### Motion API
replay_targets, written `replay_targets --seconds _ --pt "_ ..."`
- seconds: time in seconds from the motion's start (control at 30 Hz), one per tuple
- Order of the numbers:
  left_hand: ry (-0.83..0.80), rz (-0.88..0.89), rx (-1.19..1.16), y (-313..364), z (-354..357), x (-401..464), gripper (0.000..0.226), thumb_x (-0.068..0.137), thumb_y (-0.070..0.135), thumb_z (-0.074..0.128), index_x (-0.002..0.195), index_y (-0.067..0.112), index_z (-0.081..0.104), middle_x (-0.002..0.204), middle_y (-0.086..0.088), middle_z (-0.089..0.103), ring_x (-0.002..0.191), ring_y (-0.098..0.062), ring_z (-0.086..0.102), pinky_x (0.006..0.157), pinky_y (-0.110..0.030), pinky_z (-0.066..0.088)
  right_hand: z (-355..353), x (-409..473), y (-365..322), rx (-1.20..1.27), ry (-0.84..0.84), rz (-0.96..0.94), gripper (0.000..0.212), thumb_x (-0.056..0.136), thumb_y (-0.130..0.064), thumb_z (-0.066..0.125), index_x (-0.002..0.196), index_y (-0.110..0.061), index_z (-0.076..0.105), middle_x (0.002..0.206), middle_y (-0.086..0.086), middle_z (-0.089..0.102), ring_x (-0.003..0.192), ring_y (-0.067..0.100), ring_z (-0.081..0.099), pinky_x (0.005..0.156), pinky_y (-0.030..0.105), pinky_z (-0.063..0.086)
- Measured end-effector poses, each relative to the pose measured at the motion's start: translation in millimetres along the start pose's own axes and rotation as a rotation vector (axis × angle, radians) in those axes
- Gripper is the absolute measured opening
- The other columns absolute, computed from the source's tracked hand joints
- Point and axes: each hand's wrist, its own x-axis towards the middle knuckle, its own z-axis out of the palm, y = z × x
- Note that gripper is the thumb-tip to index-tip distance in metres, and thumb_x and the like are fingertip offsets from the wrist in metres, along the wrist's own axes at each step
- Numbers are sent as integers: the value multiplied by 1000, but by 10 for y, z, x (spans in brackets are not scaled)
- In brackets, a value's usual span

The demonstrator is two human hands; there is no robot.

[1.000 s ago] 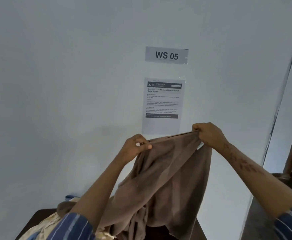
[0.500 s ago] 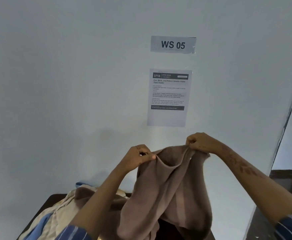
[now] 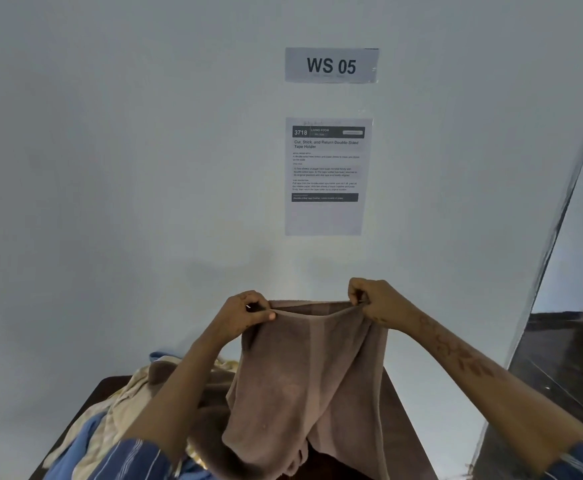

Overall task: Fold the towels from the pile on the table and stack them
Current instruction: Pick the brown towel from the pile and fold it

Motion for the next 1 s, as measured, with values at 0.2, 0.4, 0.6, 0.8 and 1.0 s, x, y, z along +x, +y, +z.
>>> replay_targets --seconds 0.2,0.4,0.6,0.8,1.0 --pt "-79 -62 -31 -42 49 -143 35 67 43 79 69 18 55 75 5 57 69 -8 52 66 -21 42 129 -30 0 -58 -58 -8 40 63 16 39 65 -24 45 66 -7 52 62 11 47 55 18 33" --pt "186 -33 245 -95 272 -219 41 77 37 72 72 23 34 65 2 47 58 -13 42 56 -27 34 166 51 -223 20 -74 -46 44 58 18 37 67 -21 54 74 -12 59 76 4 55 69 19 41" --pt "185 52 163 -201 134 -278 20 86 14 64 79 23 48 80 10 59 71 -11 55 66 -25 42 59 55 -119 -28 -17 8 39 64 16 40 66 -18 58 79 -2 64 86 22 61 79 32 47" --pt "198 500 860 -411 175 -407 33 79 10 70 111 13 59 115 -5 62 100 -21 60 75 -31 56 56 103 -175 -69 -8 21 40 66 18 39 69 -15 61 83 0 65 91 23 60 84 34 46" --pt "212 620 773 -477 457 -619 24 75 16 47 86 15 68 99 -1 69 90 -17 47 74 -23 39 28 146 -157 -105 -6 28 41 67 17 40 79 -8 71 90 2 68 94 19 59 89 31 46"
